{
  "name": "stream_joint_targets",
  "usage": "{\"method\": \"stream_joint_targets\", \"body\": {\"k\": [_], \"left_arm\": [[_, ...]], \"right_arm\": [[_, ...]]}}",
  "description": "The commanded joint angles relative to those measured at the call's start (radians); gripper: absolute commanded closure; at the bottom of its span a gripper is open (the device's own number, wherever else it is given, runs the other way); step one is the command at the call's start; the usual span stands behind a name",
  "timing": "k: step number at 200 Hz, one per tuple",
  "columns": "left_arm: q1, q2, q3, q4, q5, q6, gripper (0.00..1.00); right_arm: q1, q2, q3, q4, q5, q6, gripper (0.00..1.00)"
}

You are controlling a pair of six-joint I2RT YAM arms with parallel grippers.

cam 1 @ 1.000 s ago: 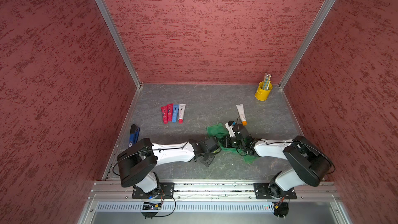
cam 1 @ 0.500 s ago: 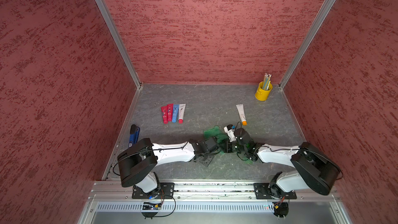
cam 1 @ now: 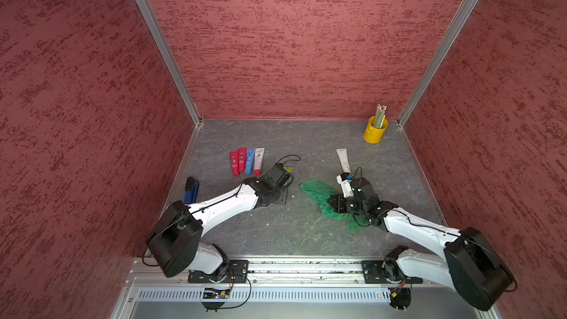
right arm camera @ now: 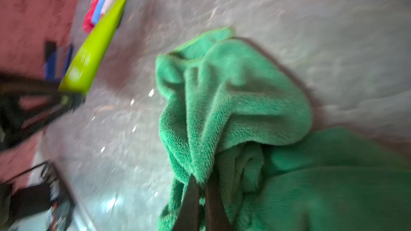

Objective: Wipe the surface of the toothpaste tube
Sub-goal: Place the toothpaste at the center of the board.

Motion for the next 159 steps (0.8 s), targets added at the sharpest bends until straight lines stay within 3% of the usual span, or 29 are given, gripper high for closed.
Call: {"method": "stream_joint_targets", "body": {"k": [1, 29, 83, 129, 146, 159], "left_arm": [[-0.002, 0.123, 0.145, 0.066, 0.049, 0.006, 1.0], [-0.004, 0.304, 0.335, 0.05, 0.088, -0.022, 1.0], [-0.032, 0.585, 0.663, -0.033, 0.175, -0.049, 1.0], [-0.054, 0.771, 0.877, -0.087, 0.206, -0.072, 0.99], [-0.062, 0.831, 0.952, -0.11, 0.208, -0.079, 0.95], [-0.067, 0.868, 0.995, -0.118, 0.214, -0.085, 0.86]], "right_arm": [[-0.003, -0.022, -0.026, 0.038, -0.234, -0.027, 1.0], [0.014, -0.015, -0.034, 0.085, -0.353, -0.021, 1.0], [0.023, -0.032, -0.002, 0.08, -0.327, -0.026, 1.0], [0.025, 0.004, 0.068, 0.124, -0.402, -0.037, 1.0], [0.026, 0.015, 0.094, 0.125, -0.421, -0.048, 1.0], [0.028, 0.021, 0.104, 0.131, -0.432, -0.05, 1.0]]}}
